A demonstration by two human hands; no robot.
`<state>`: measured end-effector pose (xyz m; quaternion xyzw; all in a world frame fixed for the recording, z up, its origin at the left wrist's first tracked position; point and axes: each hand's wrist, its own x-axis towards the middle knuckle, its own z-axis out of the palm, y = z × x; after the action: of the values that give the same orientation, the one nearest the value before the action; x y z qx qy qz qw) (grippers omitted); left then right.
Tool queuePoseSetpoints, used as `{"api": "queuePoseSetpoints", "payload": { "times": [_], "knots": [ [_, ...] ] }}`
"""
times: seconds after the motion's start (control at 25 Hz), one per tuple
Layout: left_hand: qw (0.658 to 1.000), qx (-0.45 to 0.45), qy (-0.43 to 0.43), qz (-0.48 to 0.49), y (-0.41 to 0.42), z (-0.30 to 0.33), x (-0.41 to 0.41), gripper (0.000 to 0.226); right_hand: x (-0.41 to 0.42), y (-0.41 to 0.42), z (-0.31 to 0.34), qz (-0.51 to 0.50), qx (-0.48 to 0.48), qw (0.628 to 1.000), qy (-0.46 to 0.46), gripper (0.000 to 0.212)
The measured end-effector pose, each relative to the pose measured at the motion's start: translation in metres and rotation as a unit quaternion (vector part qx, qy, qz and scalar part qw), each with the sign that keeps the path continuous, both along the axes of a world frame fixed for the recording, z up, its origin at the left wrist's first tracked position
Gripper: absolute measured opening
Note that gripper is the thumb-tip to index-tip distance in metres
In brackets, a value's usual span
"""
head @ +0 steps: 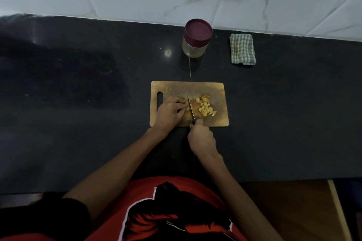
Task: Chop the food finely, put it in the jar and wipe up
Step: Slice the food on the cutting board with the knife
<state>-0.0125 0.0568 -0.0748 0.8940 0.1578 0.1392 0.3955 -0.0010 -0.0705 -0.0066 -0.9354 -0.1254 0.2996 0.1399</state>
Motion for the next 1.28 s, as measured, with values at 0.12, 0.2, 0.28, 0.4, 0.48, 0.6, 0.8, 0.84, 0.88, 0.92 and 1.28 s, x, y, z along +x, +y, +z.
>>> {"api": "queuePoseSetpoints", "payload": {
  "times": [0.12,0.2,0.28,0.4,0.48,0.6,0.8,0.84,0.88,0.92,1.28],
  "knots": [
    [1.000,0.009,0.001,-0.003,0.000,0.001,0.000,0.020,0.008,0.007,0.000,0.000,-0.005,1.000,0.010,0.024],
    [1.000,0.013,-0.003,-0.001,0.000,0.002,0.000,0.019,0.013,0.011,-0.001,0.002,-0.002,1.000,0.014,0.025],
    [1.000,0.016,-0.005,-0.002,-0.001,0.004,-0.001,0.018,0.018,0.017,-0.001,0.006,-0.002,1.000,0.018,0.026],
    [1.000,0.026,-0.008,-0.007,-0.001,0.003,-0.001,0.017,0.028,0.027,0.000,-0.001,-0.015,1.000,0.022,0.029],
    [1.000,0.030,-0.005,-0.006,-0.002,0.004,-0.001,0.017,0.029,0.030,0.001,-0.004,-0.011,1.000,0.020,0.030],
    [0.999,0.038,-0.005,-0.003,-0.003,0.004,0.000,0.017,0.016,0.017,-0.003,0.001,-0.005,1.000,0.014,0.025],
    [0.999,0.047,0.005,0.004,-0.003,0.006,0.000,0.017,-0.008,-0.007,-0.006,-0.002,0.005,1.000,0.017,0.020],
    [0.999,0.049,0.002,0.000,-0.003,0.006,-0.001,0.017,-0.007,-0.007,-0.005,-0.004,0.006,1.000,0.019,0.021],
    [0.999,0.052,-0.001,-0.001,-0.003,0.005,-0.001,0.017,-0.006,-0.006,-0.005,-0.005,0.006,1.000,0.022,0.022],
    [0.999,0.054,-0.005,0.001,-0.002,0.004,-0.002,0.016,-0.004,-0.004,-0.004,-0.003,0.005,1.000,0.021,0.023],
    [0.998,0.058,0.001,0.002,-0.005,0.006,-0.002,0.016,0.031,0.023,0.001,0.013,0.010,0.999,0.035,0.033]
  ]
}}
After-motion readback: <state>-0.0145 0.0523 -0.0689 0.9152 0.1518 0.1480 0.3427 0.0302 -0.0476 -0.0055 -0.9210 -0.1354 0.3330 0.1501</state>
